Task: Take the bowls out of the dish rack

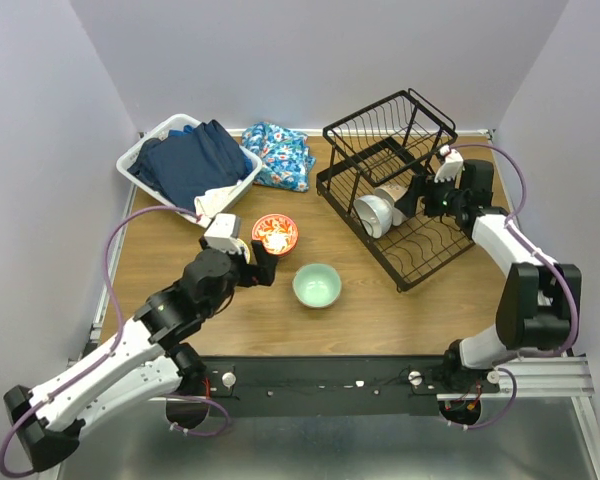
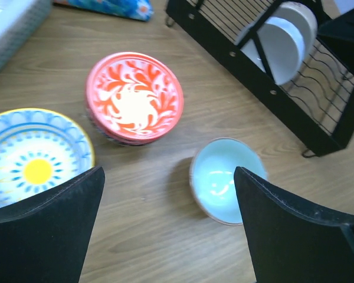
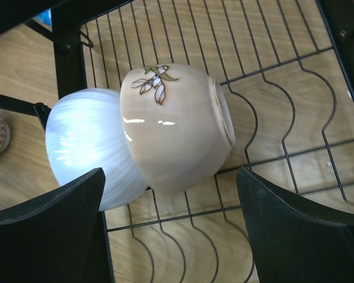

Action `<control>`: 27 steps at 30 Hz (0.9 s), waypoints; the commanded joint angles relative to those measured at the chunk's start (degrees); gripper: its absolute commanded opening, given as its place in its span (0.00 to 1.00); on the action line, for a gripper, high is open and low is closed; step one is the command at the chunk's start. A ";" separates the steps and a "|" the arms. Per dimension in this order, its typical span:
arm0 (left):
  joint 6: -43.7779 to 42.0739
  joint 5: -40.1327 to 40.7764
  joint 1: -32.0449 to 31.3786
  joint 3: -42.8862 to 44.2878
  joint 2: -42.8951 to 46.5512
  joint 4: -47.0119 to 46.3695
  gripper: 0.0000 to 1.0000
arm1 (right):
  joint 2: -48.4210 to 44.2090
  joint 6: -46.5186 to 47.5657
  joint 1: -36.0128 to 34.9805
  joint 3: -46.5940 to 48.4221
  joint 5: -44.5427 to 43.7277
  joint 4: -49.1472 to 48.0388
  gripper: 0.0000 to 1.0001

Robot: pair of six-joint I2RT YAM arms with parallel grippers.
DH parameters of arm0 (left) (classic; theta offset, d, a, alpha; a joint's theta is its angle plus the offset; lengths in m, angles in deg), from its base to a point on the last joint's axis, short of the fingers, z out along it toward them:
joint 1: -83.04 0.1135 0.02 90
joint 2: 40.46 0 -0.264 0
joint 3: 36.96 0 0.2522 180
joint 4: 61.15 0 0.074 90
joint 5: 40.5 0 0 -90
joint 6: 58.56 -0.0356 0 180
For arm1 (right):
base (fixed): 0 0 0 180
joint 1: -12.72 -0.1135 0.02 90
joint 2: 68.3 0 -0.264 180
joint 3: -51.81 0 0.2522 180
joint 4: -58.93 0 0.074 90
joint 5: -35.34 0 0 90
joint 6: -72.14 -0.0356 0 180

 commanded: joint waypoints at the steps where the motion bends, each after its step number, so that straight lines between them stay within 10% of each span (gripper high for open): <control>1: -5.35 10.71 0.53 -2.69 7.59 5.86 0.99 | 6.15 5.69 1.57 4.18 11.85 -3.18 1.00; 27: -9.49 18.55 0.53 -7.44 13.58 4.46 0.99 | 19.00 7.80 4.13 5.34 23.73 -10.99 1.00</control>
